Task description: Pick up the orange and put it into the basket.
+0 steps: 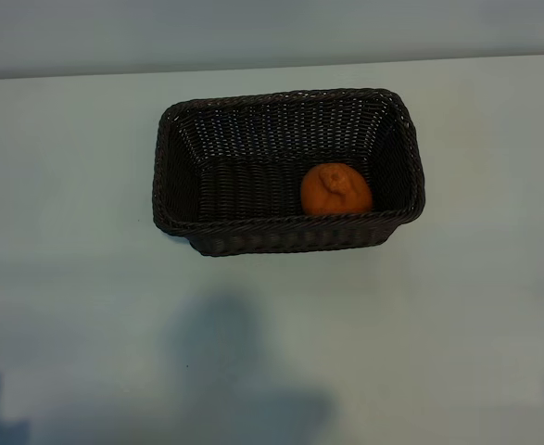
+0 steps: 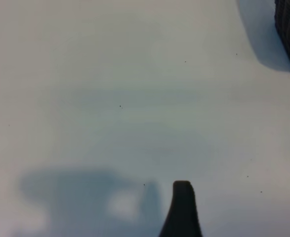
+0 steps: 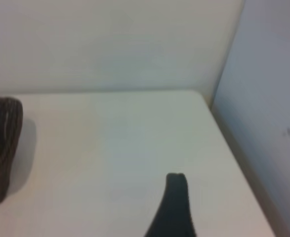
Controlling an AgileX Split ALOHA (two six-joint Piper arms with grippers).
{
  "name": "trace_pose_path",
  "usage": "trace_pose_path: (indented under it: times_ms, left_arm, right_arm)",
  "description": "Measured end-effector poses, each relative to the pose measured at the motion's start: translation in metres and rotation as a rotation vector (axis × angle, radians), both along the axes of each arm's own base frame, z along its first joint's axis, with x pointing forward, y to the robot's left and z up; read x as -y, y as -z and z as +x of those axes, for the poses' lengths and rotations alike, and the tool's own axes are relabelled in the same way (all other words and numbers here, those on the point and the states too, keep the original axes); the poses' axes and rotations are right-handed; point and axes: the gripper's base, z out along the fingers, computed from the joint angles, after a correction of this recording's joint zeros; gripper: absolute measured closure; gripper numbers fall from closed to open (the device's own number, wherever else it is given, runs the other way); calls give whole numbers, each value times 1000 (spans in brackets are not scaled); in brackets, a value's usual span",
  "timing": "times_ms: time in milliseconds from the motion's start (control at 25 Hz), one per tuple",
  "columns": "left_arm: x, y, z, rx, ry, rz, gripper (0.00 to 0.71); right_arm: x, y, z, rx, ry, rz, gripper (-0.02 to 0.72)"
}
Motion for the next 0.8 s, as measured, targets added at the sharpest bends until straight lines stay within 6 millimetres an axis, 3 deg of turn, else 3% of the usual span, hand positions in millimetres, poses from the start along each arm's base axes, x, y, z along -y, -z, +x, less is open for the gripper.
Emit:
trace_pose_path:
  times_ms: [640, 800]
  left_arm:
    - [0, 0, 0, 0, 1, 2, 118]
    - [0, 0, 0, 0, 1, 2, 118]
  right_arm:
    - [3, 62, 35, -224, -40, 85, 108]
    - [3, 63, 36, -226, -40, 86, 108]
